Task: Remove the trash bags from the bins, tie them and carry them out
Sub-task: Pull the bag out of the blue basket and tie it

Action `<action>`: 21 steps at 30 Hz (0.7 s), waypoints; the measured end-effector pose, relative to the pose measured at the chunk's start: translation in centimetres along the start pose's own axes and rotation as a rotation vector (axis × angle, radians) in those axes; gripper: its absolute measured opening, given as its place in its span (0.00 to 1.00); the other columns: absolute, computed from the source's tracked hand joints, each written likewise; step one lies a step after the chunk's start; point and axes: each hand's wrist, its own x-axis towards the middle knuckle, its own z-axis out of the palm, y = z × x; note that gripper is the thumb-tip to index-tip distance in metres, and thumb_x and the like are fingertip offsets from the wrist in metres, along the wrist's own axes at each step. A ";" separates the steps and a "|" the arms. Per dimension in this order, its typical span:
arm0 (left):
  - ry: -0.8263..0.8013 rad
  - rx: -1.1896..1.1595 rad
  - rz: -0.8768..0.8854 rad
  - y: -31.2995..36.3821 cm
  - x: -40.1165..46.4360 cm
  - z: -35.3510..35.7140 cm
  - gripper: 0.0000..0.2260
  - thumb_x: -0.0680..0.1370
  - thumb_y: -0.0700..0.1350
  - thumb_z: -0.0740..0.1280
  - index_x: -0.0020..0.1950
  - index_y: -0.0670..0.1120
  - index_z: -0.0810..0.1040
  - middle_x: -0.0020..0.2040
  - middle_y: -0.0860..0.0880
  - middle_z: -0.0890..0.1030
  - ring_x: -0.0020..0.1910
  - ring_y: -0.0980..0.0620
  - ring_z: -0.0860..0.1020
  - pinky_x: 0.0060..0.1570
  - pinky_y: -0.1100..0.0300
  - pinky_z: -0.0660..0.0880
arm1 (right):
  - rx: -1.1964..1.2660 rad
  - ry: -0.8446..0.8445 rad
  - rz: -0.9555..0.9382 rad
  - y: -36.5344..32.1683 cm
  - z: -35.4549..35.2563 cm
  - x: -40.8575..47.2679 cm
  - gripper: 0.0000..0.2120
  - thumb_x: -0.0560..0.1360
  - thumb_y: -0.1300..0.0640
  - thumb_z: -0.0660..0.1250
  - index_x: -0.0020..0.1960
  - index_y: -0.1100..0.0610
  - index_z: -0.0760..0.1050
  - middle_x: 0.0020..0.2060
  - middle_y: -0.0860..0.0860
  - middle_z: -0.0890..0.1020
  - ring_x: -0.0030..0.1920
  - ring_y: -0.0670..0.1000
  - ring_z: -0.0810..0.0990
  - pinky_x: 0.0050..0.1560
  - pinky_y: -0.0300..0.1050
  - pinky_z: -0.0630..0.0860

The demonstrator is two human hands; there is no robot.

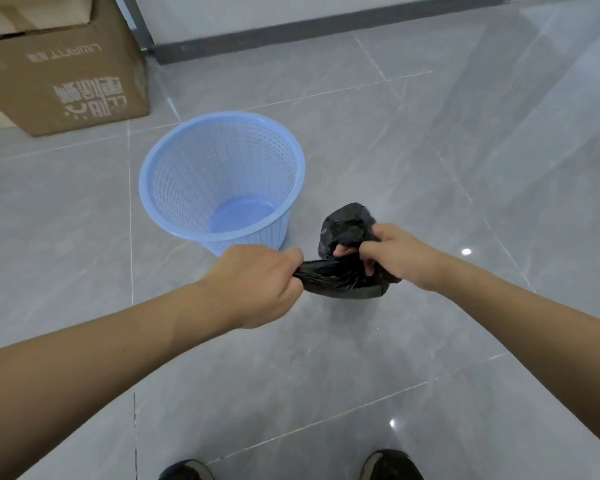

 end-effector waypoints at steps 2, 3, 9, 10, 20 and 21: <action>0.007 -0.061 0.046 -0.6 0.2 -0.4 0.06 0.77 0.48 0.52 0.41 0.49 0.62 0.34 0.51 0.70 0.33 0.48 0.68 0.32 0.53 0.62 | 0.002 -0.113 -0.016 -0.2 0.9 -0.3 0.18 0.74 0.69 0.59 0.58 0.58 0.80 0.31 0.39 0.83 0.36 0.49 0.75 0.28 0.30 0.68; 0.008 -0.074 0.066 -0.9 0.3 -0.6 0.06 0.78 0.47 0.52 0.44 0.48 0.64 0.36 0.51 0.72 0.37 0.47 0.70 0.34 0.52 0.66 | 0.036 -0.168 -0.030 -0.1 1.3 -0.3 0.20 0.73 0.70 0.59 0.59 0.58 0.79 0.39 0.41 0.85 0.40 0.50 0.77 0.34 0.32 0.71; 0.142 0.038 0.099 -2.9 1.3 -2.2 0.05 0.79 0.47 0.60 0.47 0.50 0.74 0.38 0.56 0.71 0.39 0.51 0.69 0.34 0.56 0.63 | 0.063 -0.406 0.018 0.6 2.8 -0.2 0.12 0.65 0.57 0.70 0.47 0.58 0.73 0.30 0.46 0.80 0.32 0.47 0.77 0.27 0.35 0.70; 0.138 0.029 0.083 -3.2 1.5 -2.5 0.05 0.78 0.48 0.60 0.46 0.50 0.74 0.37 0.56 0.71 0.39 0.52 0.69 0.34 0.56 0.63 | 0.056 -0.444 0.038 0.6 3.0 -0.1 0.15 0.65 0.54 0.73 0.48 0.57 0.74 0.31 0.45 0.81 0.32 0.45 0.77 0.29 0.34 0.71; -0.004 -0.893 -0.395 -2.0 2.7 0.8 0.05 0.78 0.42 0.64 0.44 0.50 0.77 0.46 0.45 0.82 0.47 0.45 0.80 0.48 0.56 0.76 | -0.710 -0.403 0.019 -1.5 3.5 0.4 0.07 0.68 0.55 0.70 0.37 0.53 0.72 0.27 0.48 0.76 0.27 0.49 0.73 0.24 0.37 0.66; -0.012 -1.046 -0.465 -1.7 2.9 1.3 0.04 0.78 0.41 0.64 0.45 0.48 0.77 0.47 0.43 0.83 0.49 0.44 0.80 0.55 0.53 0.77 | -0.779 -0.332 -0.054 -1.6 3.3 0.3 0.05 0.69 0.56 0.68 0.39 0.55 0.73 0.32 0.49 0.78 0.31 0.49 0.76 0.27 0.39 0.70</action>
